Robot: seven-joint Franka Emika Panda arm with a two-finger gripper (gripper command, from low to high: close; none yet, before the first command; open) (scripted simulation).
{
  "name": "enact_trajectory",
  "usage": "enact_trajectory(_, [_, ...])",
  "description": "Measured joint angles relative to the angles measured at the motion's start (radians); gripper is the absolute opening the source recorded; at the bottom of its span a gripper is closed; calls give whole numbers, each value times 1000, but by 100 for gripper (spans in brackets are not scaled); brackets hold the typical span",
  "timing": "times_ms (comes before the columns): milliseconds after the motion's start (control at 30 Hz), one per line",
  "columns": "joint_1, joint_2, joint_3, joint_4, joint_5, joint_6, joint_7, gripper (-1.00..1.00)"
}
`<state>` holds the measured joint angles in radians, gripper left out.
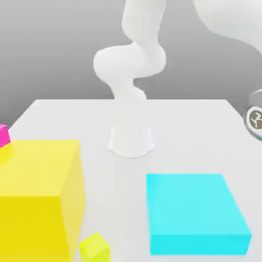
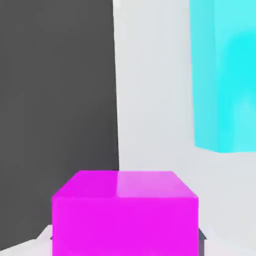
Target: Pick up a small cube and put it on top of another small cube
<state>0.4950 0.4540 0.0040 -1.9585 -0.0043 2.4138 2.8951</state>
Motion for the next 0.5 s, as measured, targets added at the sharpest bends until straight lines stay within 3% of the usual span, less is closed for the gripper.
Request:
enact_trajectory(333, [0,0,-1,0,-14,9,2,-100])
enact_trajectory(400, [145,94,-111,18,77,48,2,-100])
enact_trajectory(500, [184,132,-130,26,110,86,2,-100])
